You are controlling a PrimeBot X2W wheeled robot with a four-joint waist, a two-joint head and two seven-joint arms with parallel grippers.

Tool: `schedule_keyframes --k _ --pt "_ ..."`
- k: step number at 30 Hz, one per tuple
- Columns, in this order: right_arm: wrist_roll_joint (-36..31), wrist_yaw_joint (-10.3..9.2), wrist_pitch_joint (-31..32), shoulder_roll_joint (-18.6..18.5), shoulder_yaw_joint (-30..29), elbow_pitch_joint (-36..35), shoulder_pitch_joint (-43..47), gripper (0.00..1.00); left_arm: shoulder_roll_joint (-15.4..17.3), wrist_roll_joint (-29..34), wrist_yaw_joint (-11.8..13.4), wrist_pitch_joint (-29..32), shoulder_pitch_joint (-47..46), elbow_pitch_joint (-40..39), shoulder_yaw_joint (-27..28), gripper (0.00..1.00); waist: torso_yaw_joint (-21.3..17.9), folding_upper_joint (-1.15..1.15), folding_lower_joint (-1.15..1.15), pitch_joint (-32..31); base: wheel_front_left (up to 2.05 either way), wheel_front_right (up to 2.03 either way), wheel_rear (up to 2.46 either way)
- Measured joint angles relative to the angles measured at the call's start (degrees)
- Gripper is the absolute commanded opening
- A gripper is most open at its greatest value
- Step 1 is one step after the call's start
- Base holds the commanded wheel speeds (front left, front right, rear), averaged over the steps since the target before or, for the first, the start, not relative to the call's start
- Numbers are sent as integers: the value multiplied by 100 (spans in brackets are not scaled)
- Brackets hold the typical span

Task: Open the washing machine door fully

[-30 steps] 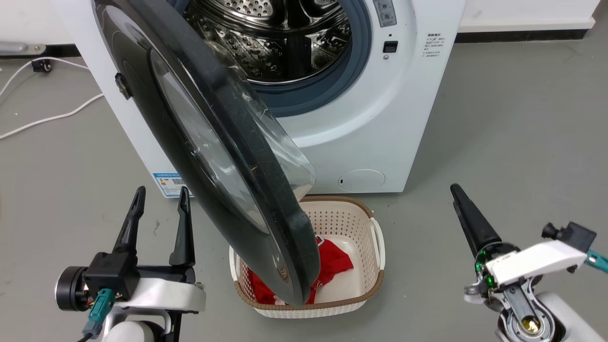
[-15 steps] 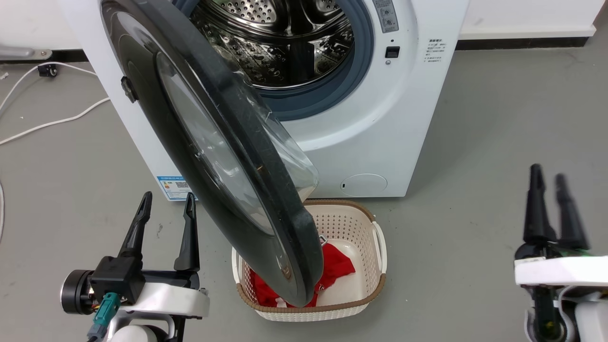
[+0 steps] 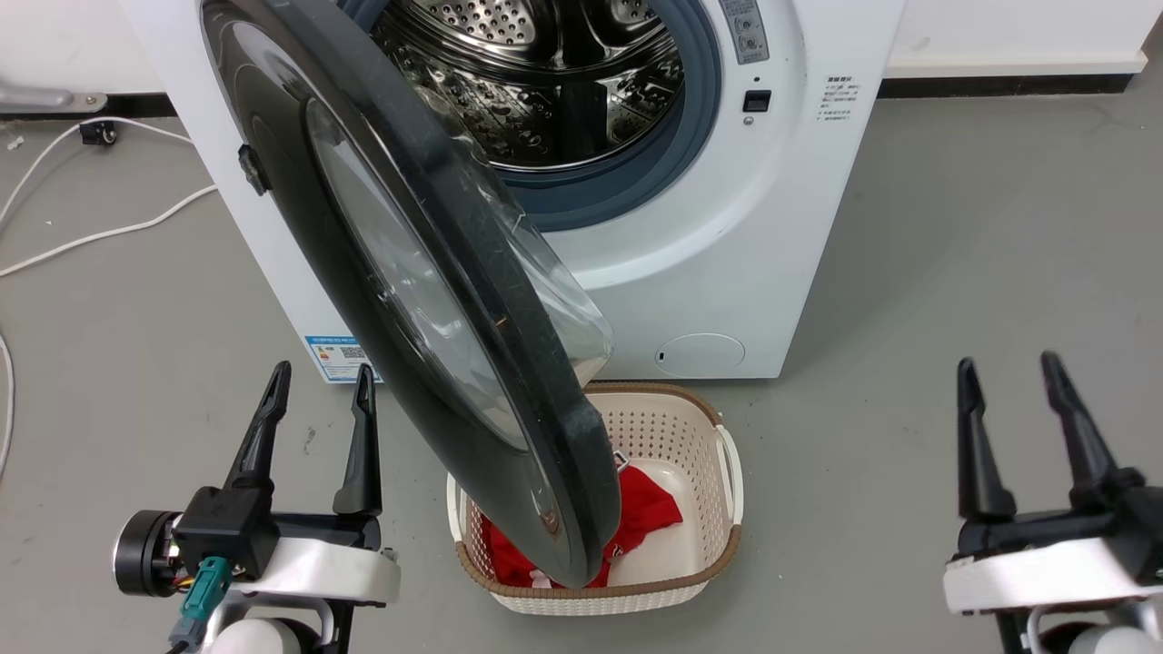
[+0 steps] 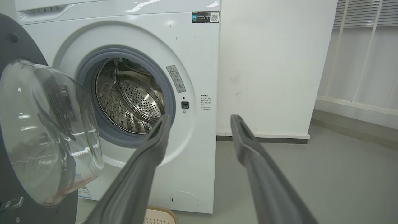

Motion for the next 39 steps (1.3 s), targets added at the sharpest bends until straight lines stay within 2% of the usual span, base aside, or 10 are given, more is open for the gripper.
schedule_keyframes --k 8,22,23,24,33,39 --pt "-124 1 -38 4 10 580 85 100 0 14 -8 0 -3 8 -18 100 4 0 0 -33 0 0 0" --pt "-68 1 -143 4 57 818 -26 100 0 25 -21 0 0 44 -59 100 -1 0 1 -32 0 0 0" --pt "-67 1 -146 4 58 825 -27 100 0 10 -22 0 0 53 -66 40 0 0 1 -30 0 0 0" --pt "-67 1 -146 4 59 827 -27 100 0 8 -23 0 0 62 -76 0 1 0 1 -28 0 0 0" --pt "-7 1 -156 4 85 839 -27 100 -1 -40 -51 0 -1 12 -71 0 6 0 1 0 0 0 0" --pt "33 1 -164 4 67 845 -27 100 0 -71 -21 0 -124 -472 29 0 13 0 1 18 0 0 0"
